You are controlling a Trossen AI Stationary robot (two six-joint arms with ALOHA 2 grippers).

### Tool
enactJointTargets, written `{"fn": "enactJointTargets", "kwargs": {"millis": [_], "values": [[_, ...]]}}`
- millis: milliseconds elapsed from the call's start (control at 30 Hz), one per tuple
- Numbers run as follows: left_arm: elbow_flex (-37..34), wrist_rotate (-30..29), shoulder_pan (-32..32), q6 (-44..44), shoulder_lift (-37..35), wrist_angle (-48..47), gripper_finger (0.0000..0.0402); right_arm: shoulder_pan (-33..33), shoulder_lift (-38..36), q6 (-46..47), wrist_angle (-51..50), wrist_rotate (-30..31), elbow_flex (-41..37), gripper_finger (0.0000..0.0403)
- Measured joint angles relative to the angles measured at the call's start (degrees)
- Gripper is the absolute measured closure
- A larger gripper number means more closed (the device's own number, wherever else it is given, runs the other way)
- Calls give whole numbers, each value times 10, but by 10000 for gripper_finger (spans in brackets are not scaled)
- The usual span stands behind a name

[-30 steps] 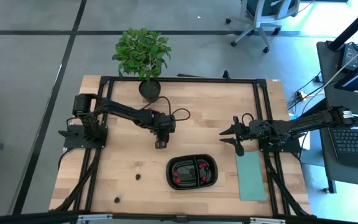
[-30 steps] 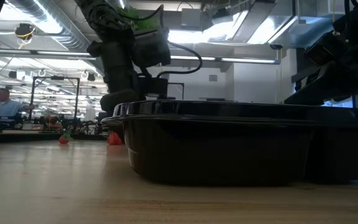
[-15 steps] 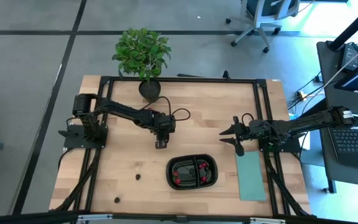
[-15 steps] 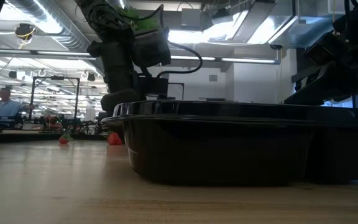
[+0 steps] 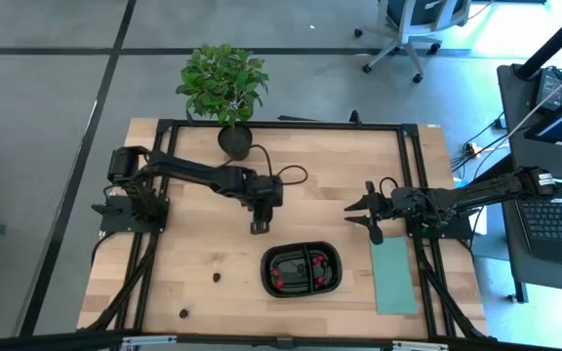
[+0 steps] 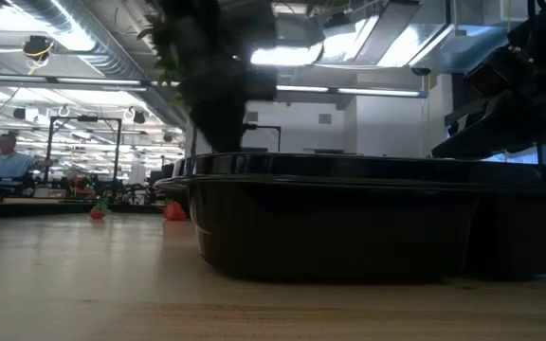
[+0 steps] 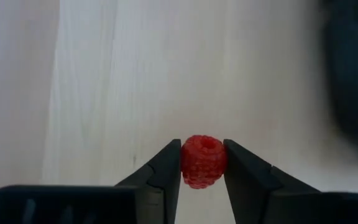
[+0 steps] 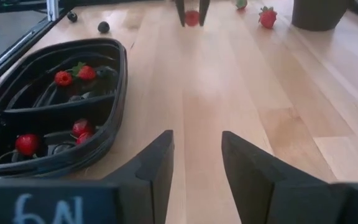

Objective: Pick and placing Produce into tupperware
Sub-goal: Put the raspberry into the left side of the black container

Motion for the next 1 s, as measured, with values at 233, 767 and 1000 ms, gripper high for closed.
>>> {"fn": "enactJointTargets", "kwargs": {"millis": [233, 767, 1000], "values": [[109, 1, -53, 52, -5, -40, 306, -1, 2, -5, 7, 0, 1, 265], [187, 0, -187, 110, 11, -8, 303, -1, 2, -3, 9, 0, 0, 265], [187, 0, -193, 121, 71, 28, 302, -1, 2, 22, 9, 0, 0, 265]]}}
